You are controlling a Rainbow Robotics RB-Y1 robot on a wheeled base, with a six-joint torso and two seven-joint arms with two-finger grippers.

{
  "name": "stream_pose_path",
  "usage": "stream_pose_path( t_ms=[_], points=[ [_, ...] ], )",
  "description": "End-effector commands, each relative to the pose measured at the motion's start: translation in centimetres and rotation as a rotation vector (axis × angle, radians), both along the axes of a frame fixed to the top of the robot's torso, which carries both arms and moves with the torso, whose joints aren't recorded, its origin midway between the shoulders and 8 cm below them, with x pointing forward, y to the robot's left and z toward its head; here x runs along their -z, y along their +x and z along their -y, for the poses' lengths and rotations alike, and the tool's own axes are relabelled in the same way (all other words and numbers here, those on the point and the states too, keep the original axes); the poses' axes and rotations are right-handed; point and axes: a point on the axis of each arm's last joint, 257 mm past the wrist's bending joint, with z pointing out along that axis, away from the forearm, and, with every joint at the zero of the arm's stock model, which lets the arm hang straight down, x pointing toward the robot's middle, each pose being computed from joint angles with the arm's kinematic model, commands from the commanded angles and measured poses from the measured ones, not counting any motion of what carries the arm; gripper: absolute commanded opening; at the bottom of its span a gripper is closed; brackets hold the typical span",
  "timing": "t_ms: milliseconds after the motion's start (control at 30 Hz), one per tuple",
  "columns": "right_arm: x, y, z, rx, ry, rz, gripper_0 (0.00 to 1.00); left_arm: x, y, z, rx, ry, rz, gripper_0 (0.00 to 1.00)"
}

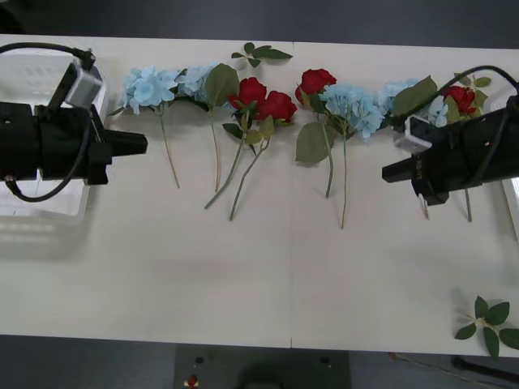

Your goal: Put the red flowers into the right box and the blue flowers into the left box

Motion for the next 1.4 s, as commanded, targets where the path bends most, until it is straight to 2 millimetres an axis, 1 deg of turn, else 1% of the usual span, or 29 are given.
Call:
stream_pose_path(
  t_ms=[33,100,167,233,267,333,367,500,567,600,633,667,700,733,800,833,867,933,967,1000,1033,1100,1167,1233,1267,1300,1367,1400],
  points=[
    [-7.4,2.4,-0.1,-0.054,-0.067,0.138,0.0,0.3,2.5,-4.3,-0.225,-0.05,-0.094,0.0],
    [-8.3,2.6,-0.5,-0.079,-0.097,0.162,0.0,0.4,3.5,-5.4,-0.304,-0.11,-0.149,0.0],
    [-9.0,3.1,-0.9,-0.099,-0.143,0.198,0.0,0.5,4.2,-6.0,-0.353,-0.148,-0.176,0.0],
    [-9.0,3.5,-1.4,0.001,-0.122,0.121,0.0,1.3,4.5,-6.1,-0.394,-0.184,-0.218,0.0],
    [-8.9,3.9,-1.8,0.092,-0.107,0.055,0.0,1.8,4.9,-5.9,-0.423,-0.214,-0.242,0.0],
    [-8.8,4.4,-2.2,0.177,-0.099,0.005,0.0,2.5,5.2,-5.7,-0.452,-0.245,-0.267,0.0],
    [-8.7,4.9,-2.5,0.242,-0.102,-0.029,0.0,3.2,5.6,-5.5,-0.478,-0.261,-0.289,0.0],
    [-7.5,6.0,-2.9,0.507,-0.049,-0.186,0.0,5.0,6.9,-4.6,-0.538,-0.307,-0.33,0.0],
    [-7.0,6.7,-3.2,0.622,-0.002,-0.254,0.0,5.7,7.7,-4.4,-0.563,-0.312,-0.34,0.0],
    [-6.7,7.0,-3.2,0.66,0.01,-0.274,0.0,6.0,8.0,-4.4,-0.571,-0.303,-0.342,0.02],
    [-6.4,7.3,-3.1,0.688,0.013,-0.281,0.0,6.2,8.3,-4.4,-0.574,-0.289,-0.334,0.19],
    [-6.3,7.8,-2.9,0.719,0.022,-0.286,0.0,6.2,8.5,-4.3,-0.576,-0.282,-0.327,0.56],
    [-6.0,8.4,-2.4,0.773,0.029,-0.294,0.0,5.9,8.9,-4.3,-0.583,-0.279,-0.315,0.95],
    [-5.8,9.0,-1.6,0.819,0.027,-0.29,0.0,5.6,9.1,-4.3,-0.585,-0.278,-0.306,1.0],
    [-5.8,10.0,0.2,0.89,0.018,-0.258,0.0,5.1,9.5,-4.3,-0.59,-0.275,-0.292,1.0],
    [-5.9,10.7,1.3,0.944,0.021,-0.242,0.0,4.9,10.1,-4.2,-0.6,-0.275,-0.287,1.0],
    [-5.9,10.9,1.8,0.967,0.022,-0.243,0.0,4.9,10.5,-4.0,-0.603,-0.273,-0.287,1.0],
    [-5.6,11.2,3.2,1.039,0.03,-0.261,0.0,5.5,11.9,-3.6,-0.626,-0.271,-0.301,1.0],
    [-5.5,11.3,4.2,1.08,0.027,-0.27,0.0,5.8,12.9,-3.7,-0.645,-0.264,-0.301,1.0],
    [-5.4,11.3,4.7,1.101,0.025,-0.275,0.0,5.9,13.5,-3.6,-0.653,-0.264,-0.298,1.0],
    [-5.4,11.2,6.1,1.147,0.017,-0.276,0.0,6.2,14.6,-3.7,-0.673,-0.26,-0.299,1.0],
    [-5.3,11.0,8.1,1.218,0.007,-0.286,0.0,6.3,16.5,-4.2,-0.71,-0.251,-0.291,1.0],
    [-5.2,10.6,10.2,1.295,-0.008,-0.303,0.0,6.9,17.9,-4.9,-0.752,-0.239,-0.291,1.0],
    [-5.2,10.3,12.0,1.366,0.0,-0.319,0.0,7.3,18.9,-5.3,-0.784,-0.236,-0.297,1.0],
    [-5.2,10.3,12.0,1.366,0.0,-0.319,0.0,7.3,18.9,-5.3,-0.784,-0.236,-0.297,1.0],
    [-5.4,10.3,13.7,1.43,0.022,-0.328,0.0,8.0,19.5,-5.3,-0.805,-0.225,-0.3,1.0],
    [-5.6,10.4,15.2,1.48,0.038,-0.333,0.0,8.6,19.9,-5.4,-0.824,-0.217,-0.305,1.0],
    [-5.6,10.4,15.6,1.492,0.04,-0.335,0.0,9.0,20.0,-5.5,-0.832,-0.207,-0.304,1.0]
  ],
)
